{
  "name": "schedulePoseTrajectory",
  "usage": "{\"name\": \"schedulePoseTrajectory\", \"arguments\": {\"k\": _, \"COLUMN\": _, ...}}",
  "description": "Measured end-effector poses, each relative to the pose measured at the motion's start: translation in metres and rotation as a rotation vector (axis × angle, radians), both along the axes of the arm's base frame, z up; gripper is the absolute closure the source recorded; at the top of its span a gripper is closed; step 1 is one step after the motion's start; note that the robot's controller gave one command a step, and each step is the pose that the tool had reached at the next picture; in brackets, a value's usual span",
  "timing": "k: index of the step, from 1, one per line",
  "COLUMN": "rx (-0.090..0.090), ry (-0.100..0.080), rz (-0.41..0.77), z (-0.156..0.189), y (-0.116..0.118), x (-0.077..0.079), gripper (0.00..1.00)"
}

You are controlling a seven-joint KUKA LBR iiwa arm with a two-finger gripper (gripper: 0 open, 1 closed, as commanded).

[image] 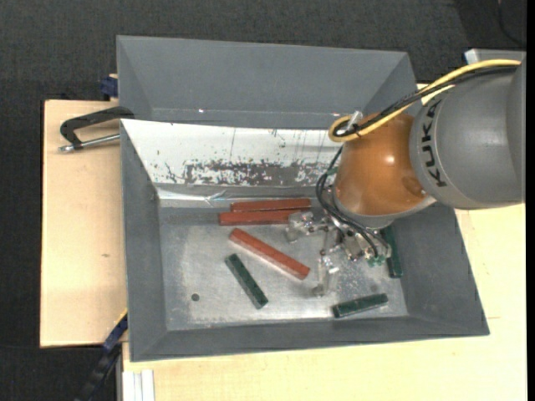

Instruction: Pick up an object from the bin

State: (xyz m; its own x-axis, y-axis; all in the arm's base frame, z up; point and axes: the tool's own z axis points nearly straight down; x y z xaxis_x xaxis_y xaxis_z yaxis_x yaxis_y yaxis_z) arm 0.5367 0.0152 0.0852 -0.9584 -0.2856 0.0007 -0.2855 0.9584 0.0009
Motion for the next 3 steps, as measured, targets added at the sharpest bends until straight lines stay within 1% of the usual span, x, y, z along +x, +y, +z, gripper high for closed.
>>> {"name": "schedulePoseTrajectory", "arguments": {"k": 1, "rx": 0.001, "ry": -0.001, "rz": -0.264, "z": -0.015, "y": 0.049, "x": -0.026, "gripper": 1.00}}
{"name": "schedulePoseTrajectory", "arguments": {"k": 2, "rx": 0.000, "ry": -0.001, "rz": -0.264, "z": -0.015, "y": 0.049, "x": -0.026, "gripper": 1.00}}
{"name": "schedulePoseTrajectory", "arguments": {"k": 3, "rx": 0.001, "ry": -0.006, "rz": -0.174, "z": 0.121, "y": 0.045, "x": -0.014, "gripper": 1.00}}
